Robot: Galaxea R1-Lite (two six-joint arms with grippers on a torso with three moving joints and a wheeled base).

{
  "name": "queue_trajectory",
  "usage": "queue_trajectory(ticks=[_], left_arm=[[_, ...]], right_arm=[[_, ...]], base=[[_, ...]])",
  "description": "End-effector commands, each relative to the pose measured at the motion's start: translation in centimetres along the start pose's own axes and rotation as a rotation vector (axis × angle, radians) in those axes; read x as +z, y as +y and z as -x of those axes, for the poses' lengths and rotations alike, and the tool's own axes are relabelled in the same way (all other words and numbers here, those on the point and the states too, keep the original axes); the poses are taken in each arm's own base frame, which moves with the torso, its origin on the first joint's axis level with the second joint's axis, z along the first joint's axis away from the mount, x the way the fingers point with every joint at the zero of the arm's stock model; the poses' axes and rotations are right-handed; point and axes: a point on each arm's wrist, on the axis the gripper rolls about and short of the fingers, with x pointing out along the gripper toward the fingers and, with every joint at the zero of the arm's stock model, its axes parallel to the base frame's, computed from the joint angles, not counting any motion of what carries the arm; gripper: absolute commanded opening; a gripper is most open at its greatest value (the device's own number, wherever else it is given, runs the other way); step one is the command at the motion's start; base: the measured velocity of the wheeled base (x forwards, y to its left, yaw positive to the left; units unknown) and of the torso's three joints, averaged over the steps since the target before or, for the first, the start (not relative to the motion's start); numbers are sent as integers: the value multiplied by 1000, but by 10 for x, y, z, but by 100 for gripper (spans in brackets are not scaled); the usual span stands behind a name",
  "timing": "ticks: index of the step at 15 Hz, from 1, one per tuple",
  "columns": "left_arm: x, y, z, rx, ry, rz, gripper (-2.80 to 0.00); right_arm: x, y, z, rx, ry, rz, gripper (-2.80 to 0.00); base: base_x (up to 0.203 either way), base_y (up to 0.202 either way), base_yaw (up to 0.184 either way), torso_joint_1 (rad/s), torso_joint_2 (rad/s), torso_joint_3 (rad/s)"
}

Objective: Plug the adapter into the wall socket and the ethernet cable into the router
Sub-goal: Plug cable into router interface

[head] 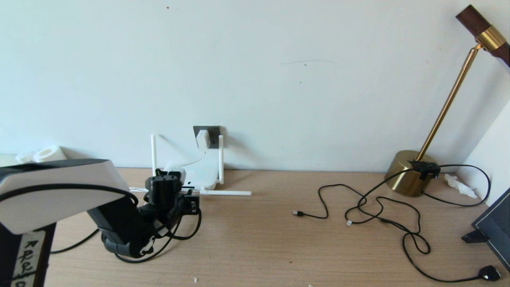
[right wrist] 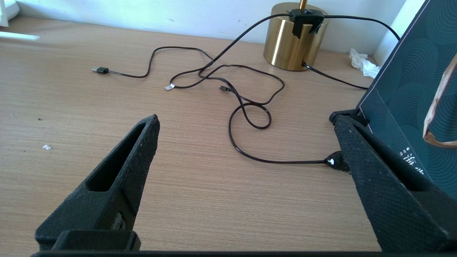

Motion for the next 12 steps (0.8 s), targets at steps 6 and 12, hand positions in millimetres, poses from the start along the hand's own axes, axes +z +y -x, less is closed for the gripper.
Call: queue_trajectory(ticks=[6,12], left_arm=[[-4,1,3,3,10,-2,-280],[-5,2,7,5,-26,5,-280]], right_arm=[[0,0,0,1,1,1,0],[0,0,0,1,1,1,0]], base=[[0,0,0,0,0,0],[0,0,0,0,0,0]])
